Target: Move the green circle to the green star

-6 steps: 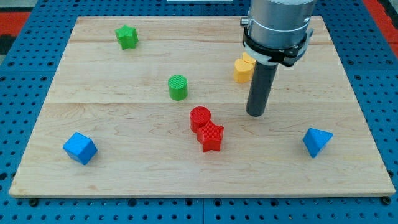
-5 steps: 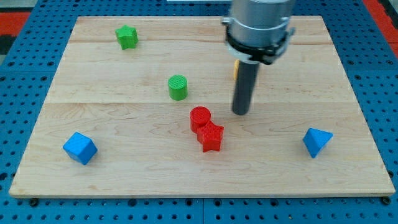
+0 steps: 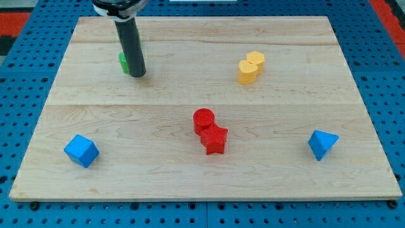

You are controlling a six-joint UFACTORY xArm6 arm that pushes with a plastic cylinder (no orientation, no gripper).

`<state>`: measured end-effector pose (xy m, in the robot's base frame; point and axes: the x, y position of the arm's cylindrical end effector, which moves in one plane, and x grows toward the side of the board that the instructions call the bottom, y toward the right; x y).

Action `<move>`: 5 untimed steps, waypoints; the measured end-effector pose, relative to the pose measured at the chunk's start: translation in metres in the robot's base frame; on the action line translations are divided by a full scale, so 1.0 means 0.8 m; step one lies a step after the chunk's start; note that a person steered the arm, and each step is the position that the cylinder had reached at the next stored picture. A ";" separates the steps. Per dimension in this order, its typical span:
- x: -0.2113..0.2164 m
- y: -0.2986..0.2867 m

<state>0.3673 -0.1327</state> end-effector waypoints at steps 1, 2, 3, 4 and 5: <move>0.006 -0.001; -0.015 -0.012; -0.019 -0.029; -0.046 -0.061; -0.063 -0.056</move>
